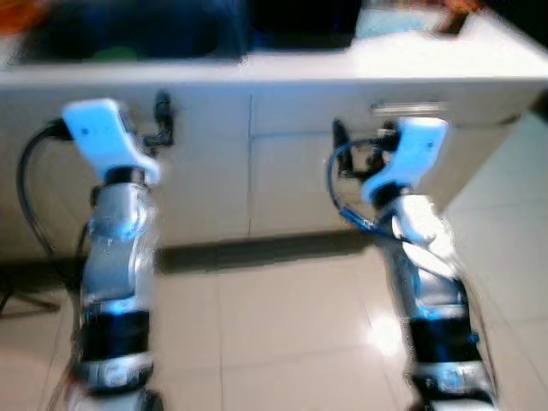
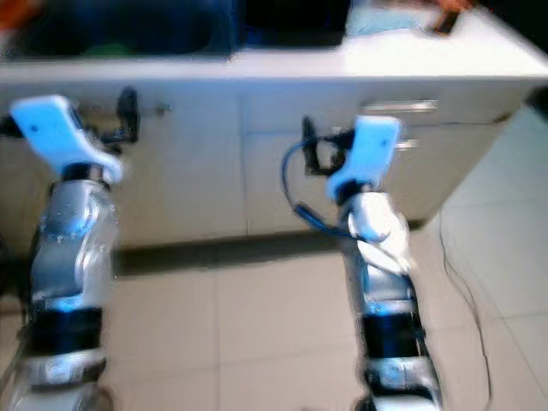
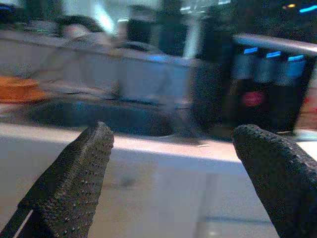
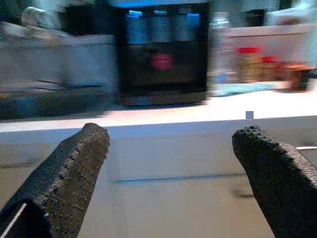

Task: Kitchen organization

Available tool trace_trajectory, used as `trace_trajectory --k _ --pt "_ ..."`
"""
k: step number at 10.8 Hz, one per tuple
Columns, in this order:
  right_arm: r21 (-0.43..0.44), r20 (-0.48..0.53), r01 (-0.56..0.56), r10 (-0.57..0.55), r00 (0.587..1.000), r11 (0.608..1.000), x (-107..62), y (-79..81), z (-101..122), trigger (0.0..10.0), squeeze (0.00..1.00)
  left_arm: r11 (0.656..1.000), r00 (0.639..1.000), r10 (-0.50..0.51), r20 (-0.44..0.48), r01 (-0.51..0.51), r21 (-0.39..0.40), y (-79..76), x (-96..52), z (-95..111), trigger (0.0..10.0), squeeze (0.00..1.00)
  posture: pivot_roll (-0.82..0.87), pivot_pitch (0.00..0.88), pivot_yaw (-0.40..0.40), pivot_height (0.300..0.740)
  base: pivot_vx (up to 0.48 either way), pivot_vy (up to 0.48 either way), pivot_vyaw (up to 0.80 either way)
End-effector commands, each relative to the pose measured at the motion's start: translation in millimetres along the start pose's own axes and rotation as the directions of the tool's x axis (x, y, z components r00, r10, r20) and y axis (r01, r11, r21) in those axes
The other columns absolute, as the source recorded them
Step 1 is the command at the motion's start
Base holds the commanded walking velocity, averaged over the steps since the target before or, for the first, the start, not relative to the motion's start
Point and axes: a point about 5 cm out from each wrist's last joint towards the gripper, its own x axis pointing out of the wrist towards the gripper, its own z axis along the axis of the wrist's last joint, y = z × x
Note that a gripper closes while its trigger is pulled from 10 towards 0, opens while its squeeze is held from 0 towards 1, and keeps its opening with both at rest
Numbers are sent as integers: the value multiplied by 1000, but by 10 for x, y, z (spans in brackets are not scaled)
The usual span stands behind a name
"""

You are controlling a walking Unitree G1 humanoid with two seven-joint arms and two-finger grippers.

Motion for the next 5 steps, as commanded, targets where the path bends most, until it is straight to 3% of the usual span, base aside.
trace_trajectory --k 1,3,5 --pt "14 15 -28 27 1000 1000 32 112 45 10000 0 999 999 35 17 -35 26 126 26 60 10000 0 -54 46 -48 740 454 0 0" --pt "15 13 -28 28 1000 1000 38 116 37 10000 0 999 999 38 9 -38 24 137 41 52 10000 0 -53 40 -49 740 416 0 0" --pt "14 13 -32 32 999 999 45 113 36 10000 0 999 999 53 -10 -53 14 134 39 5 10000 0 -55 35 -53 740 0 0 0"
